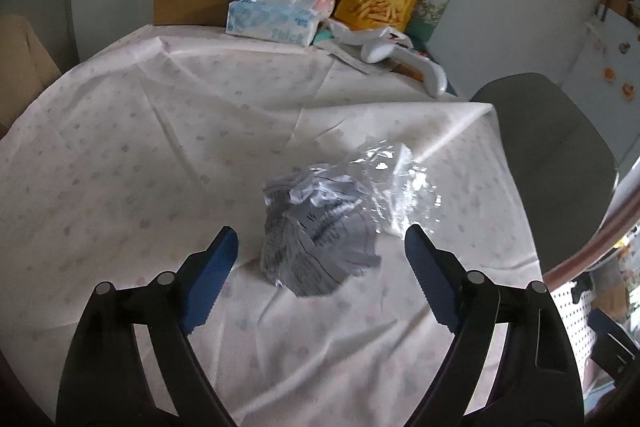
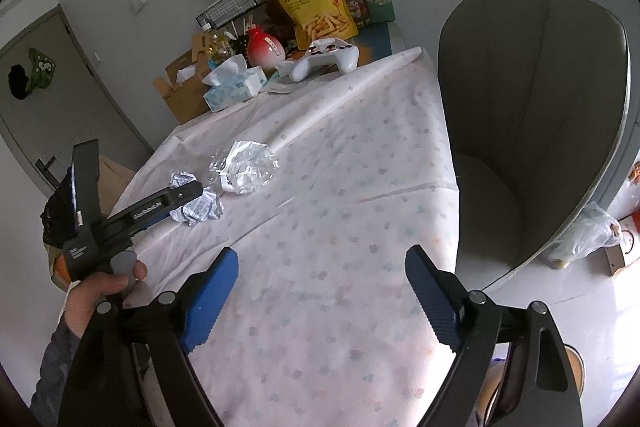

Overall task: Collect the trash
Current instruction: 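Close the left gripper on the crumpled printed paper and lift, then grasp the clear plastic bottle in its bag with the right gripper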

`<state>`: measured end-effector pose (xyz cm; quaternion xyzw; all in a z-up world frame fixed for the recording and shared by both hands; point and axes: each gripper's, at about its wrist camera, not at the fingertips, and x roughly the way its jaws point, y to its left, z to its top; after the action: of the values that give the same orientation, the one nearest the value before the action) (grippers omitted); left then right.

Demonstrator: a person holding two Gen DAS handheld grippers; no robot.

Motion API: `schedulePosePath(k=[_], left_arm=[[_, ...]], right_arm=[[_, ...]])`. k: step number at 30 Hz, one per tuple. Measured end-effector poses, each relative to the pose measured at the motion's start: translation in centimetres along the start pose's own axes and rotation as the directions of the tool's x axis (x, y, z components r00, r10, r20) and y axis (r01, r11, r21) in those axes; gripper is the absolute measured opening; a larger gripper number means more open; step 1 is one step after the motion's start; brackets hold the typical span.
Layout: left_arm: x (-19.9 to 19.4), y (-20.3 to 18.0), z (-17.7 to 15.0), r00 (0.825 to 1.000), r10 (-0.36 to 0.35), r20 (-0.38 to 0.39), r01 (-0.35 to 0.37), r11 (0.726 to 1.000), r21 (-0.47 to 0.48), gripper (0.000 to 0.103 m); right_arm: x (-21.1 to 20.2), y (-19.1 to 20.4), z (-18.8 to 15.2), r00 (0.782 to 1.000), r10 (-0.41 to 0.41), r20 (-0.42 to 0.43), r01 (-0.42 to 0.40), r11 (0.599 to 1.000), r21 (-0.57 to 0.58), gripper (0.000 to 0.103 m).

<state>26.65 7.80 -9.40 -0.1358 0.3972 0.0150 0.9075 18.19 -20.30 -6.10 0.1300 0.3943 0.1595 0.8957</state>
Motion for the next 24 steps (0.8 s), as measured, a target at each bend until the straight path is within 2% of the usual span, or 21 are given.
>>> schedulePosePath(k=[1,2,3,5,11,17,24], left_arm=[[0.4,0.2,0.0,1.000,0.005,-0.012,-0.005,1.000,-0.006,0.068],[0.7,0.5,0.0,1.000,0.007,-0.023,-0.008,1.000,-0.012,0.048],[1.0,1.0,0.0,0.999,0.015,-0.045,-0.016,0.999,-0.035,0.042],[0.3,2.1,-0.1,0.999,-0.017,-0.034,0.014,0.995,-0.095,0.036],[-2.8,3.7,-0.3,1.000,-0.018,0.015,0.019,0.995,-0.102,0.036],[-5.3,6.6,-0.5,0.999,0.026,0.044,-0.020,0.991,-0.136,0.036],[-7.5,10.0,-2.1,0.997,0.058,0.050,-0.048,0.981,-0.190,0.037]], right_arm=[[0.0,0.0,0.1,1.000,0.006,0.002,-0.006,1.000,0.000,0.088],[0.1,0.1,0.3,1.000,0.008,0.007,-0.008,1.000,-0.003,0.090],[0.4,0.3,0.6,1.000,0.006,0.010,-0.006,1.000,-0.011,0.092],[1.0,0.7,1.0,1.000,0.011,0.005,-0.011,1.000,-0.024,0.093],[3.8,2.5,2.3,0.998,0.055,-0.033,-0.057,0.996,-0.067,0.095],[7.7,5.4,3.9,0.991,0.109,-0.078,-0.118,0.987,-0.114,0.095],[12.2,8.4,5.1,0.990,0.071,-0.125,-0.102,0.959,-0.263,0.095]])
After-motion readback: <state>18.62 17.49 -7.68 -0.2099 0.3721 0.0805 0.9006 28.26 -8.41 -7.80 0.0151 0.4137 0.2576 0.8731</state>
